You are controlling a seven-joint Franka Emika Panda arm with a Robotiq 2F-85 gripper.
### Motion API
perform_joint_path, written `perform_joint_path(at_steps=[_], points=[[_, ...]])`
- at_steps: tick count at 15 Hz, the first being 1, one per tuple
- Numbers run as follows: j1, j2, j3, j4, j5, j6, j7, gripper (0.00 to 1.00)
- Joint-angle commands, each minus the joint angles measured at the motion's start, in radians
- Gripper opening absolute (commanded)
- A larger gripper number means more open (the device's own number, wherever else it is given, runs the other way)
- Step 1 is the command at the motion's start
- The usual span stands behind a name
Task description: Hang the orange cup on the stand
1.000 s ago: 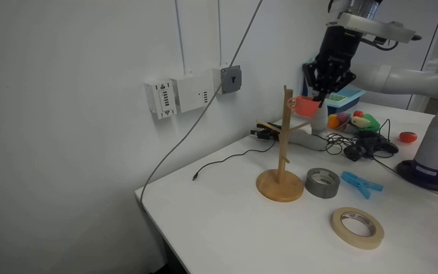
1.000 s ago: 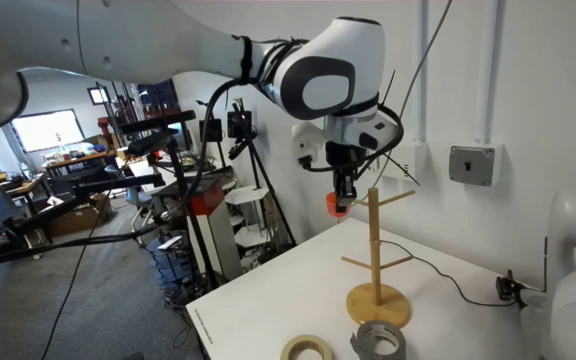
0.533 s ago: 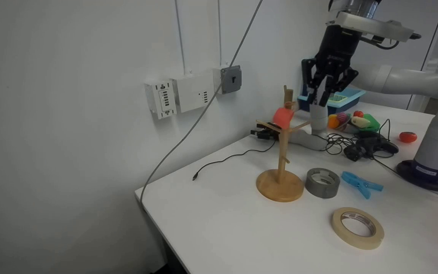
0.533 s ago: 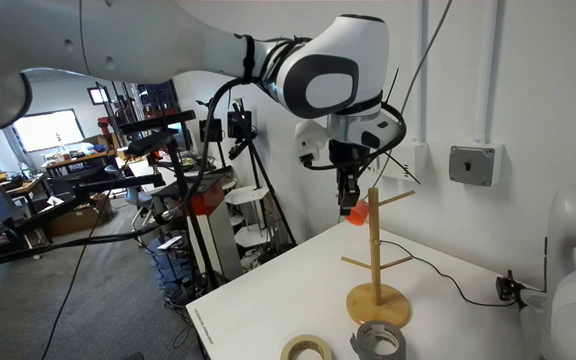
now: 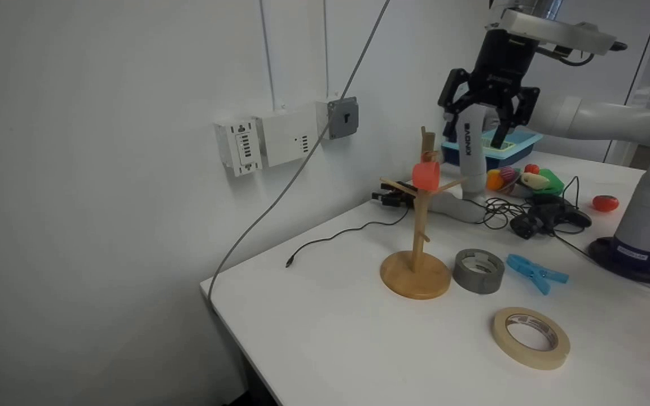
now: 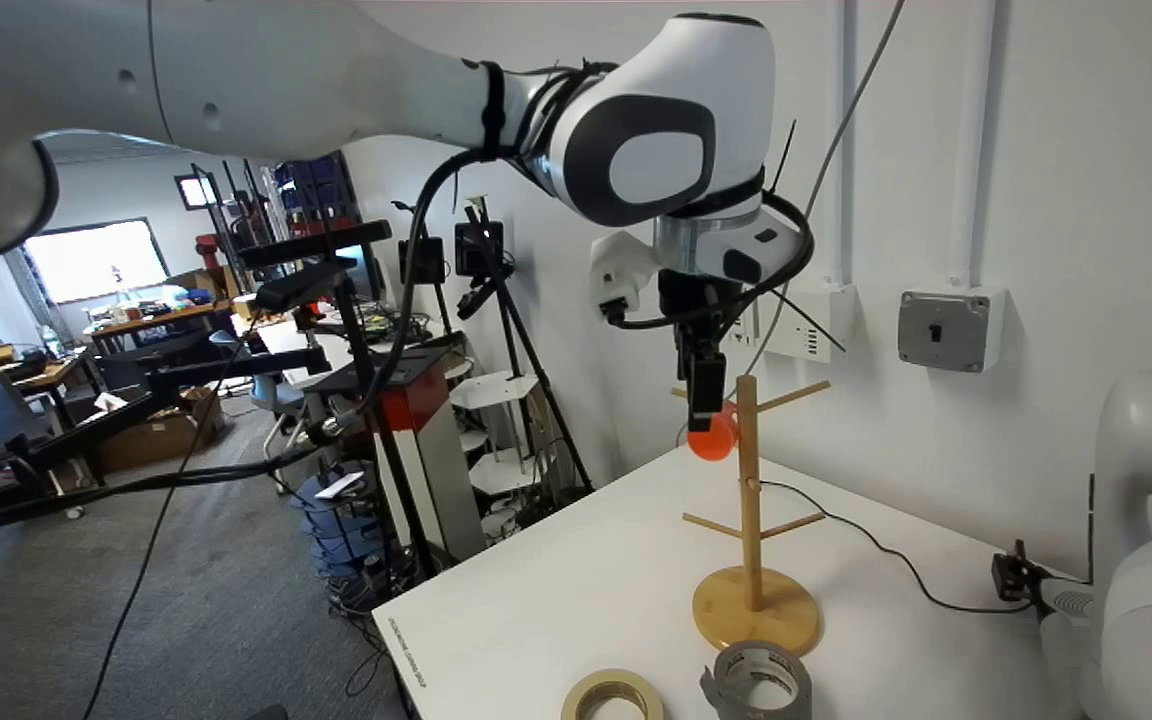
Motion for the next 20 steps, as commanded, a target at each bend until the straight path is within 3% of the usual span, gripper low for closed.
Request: perform_joint_path(at_steps=[1, 9, 20], points=[[0.003, -0.054, 0.0, -0.034, -0.041, 0.036, -0.02, 1.0], [0.014, -0.198, 0.011, -0.168, -0.123, 0.191, -0.085, 1.0], [0.004, -0.424, 0.015, -0.471, -0.1, 0.417, -0.21, 1.0]])
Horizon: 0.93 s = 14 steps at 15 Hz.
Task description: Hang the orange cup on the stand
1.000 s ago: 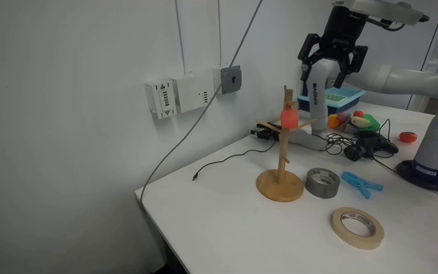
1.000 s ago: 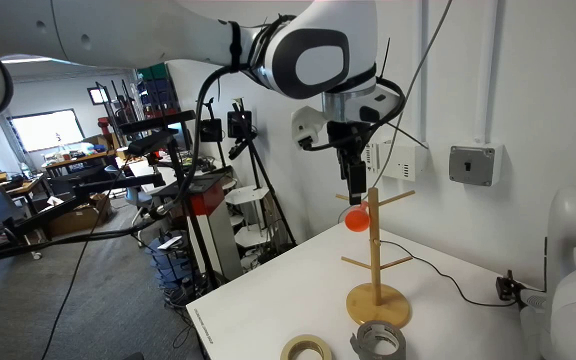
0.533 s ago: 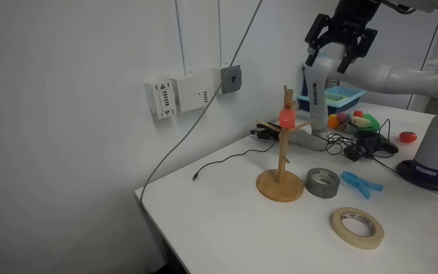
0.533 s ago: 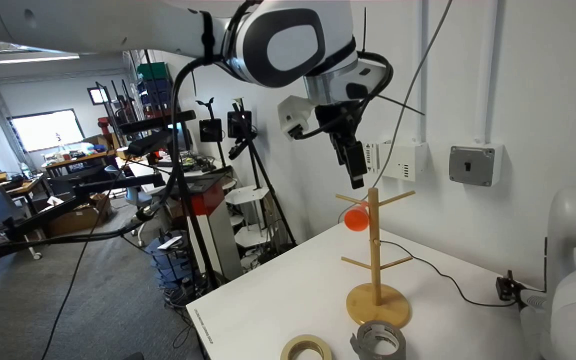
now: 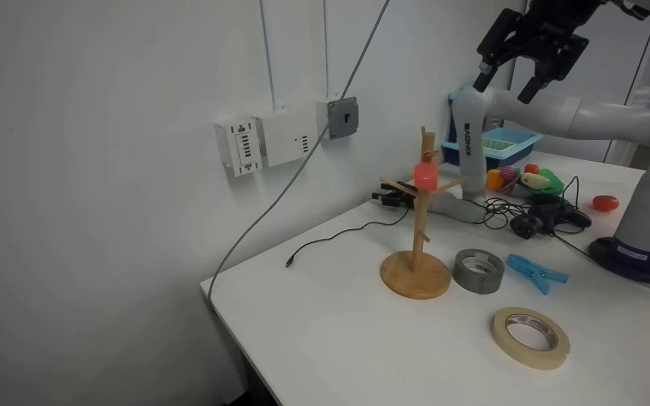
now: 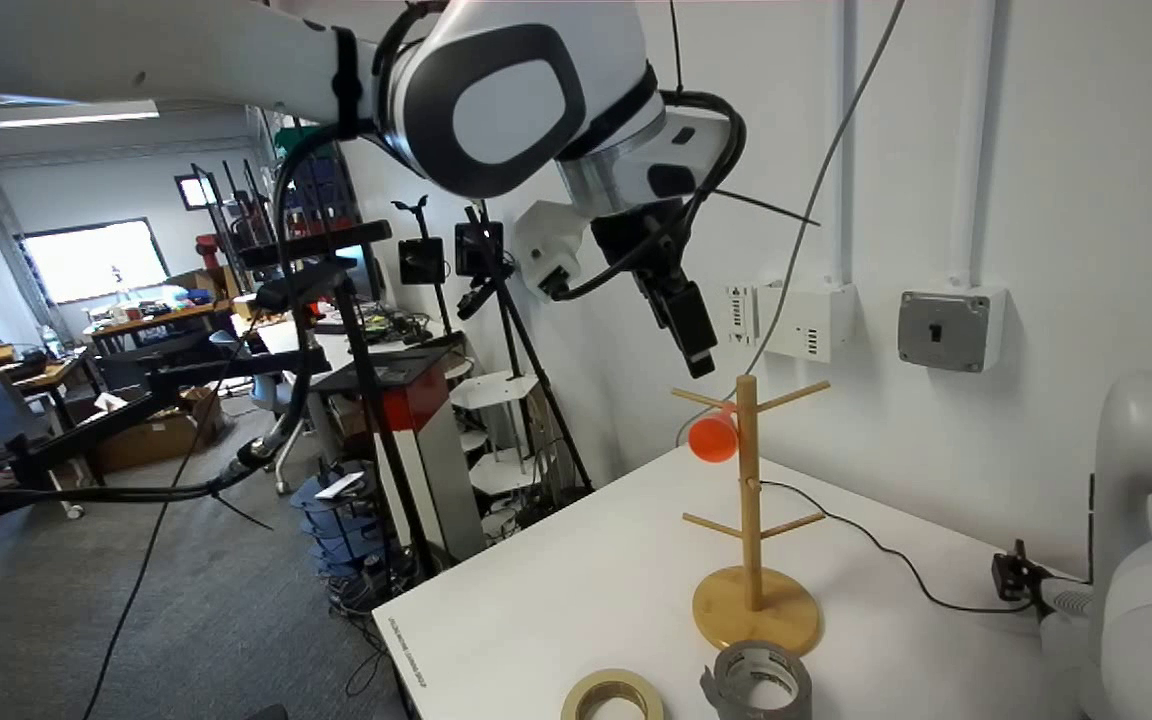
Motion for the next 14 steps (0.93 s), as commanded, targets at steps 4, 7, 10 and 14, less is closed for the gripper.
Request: perform_joint_path(at_steps=[4, 7, 10, 14], points=[[-0.016, -0.178, -0.016, -0.212, 0.079, 0.075, -0.131, 1.0], [-0.015, -0.139, -0.01, -0.167, 0.054, 0.043, -0.094, 1.0], [-0.016, -0.156, -0.011, -0.183, 0.056, 0.044, -0.097, 1.0], [-0.016, -0.157, -0.011, -0.187, 0.056, 0.045, -0.098, 1.0]])
